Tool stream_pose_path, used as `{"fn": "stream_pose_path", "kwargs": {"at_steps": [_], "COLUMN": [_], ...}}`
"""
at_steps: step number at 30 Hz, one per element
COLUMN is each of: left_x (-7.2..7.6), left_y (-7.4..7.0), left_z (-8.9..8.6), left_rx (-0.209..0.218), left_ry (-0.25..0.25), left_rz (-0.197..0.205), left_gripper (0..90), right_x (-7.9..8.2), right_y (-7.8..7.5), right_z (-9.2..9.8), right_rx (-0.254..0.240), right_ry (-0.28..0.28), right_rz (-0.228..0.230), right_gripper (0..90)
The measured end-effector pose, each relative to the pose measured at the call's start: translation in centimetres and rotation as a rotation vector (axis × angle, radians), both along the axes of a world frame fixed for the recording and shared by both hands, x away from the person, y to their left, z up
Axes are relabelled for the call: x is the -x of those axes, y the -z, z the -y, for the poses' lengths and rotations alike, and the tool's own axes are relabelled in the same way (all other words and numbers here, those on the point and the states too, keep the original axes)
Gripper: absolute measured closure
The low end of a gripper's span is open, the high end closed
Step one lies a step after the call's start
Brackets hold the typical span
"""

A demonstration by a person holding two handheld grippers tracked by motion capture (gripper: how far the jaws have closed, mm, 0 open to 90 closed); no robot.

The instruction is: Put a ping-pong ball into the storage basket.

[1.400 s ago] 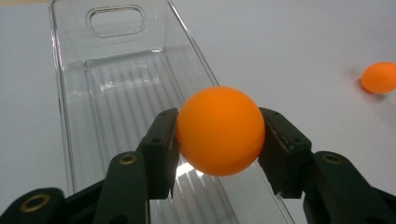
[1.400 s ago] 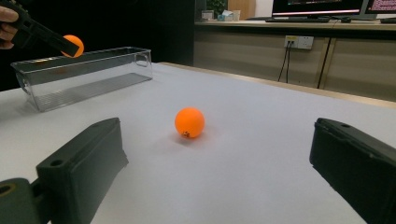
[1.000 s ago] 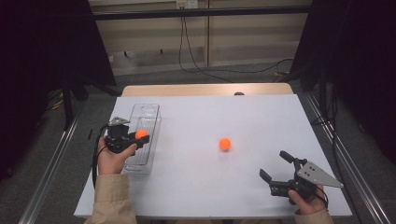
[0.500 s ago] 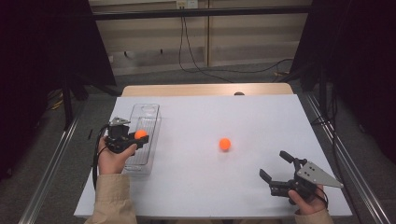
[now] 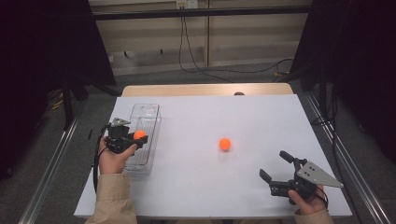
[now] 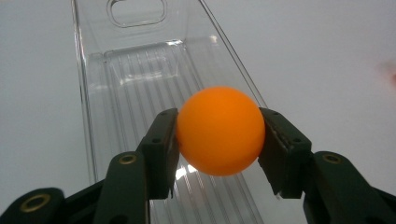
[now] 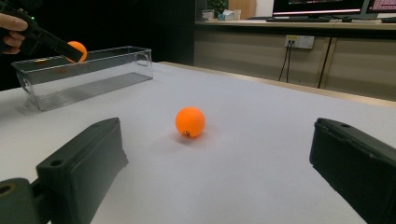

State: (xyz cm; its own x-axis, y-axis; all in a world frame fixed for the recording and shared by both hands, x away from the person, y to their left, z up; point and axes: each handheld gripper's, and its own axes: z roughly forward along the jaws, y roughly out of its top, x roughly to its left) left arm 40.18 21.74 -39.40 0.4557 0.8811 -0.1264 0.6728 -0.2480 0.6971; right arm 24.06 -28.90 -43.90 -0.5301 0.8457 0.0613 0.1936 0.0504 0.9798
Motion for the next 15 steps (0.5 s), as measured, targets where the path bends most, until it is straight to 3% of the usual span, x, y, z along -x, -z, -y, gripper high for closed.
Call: {"fn": "stream_pose_path", "kwargs": {"at_steps": [15], "left_x": [-0.15], "left_y": [0.28], "left_z": [0.04], "left_rx": [-0.022], "left_ry": [-0.014], "left_rz": [0.007], "left_gripper": [50.7], "right_x": [0.00], "right_y": [0.01], "right_z": [-0.04], "right_rx": [0.000], "right_ry": [-0.001], "right_rz": [0.001], "right_gripper": [2.5]}}
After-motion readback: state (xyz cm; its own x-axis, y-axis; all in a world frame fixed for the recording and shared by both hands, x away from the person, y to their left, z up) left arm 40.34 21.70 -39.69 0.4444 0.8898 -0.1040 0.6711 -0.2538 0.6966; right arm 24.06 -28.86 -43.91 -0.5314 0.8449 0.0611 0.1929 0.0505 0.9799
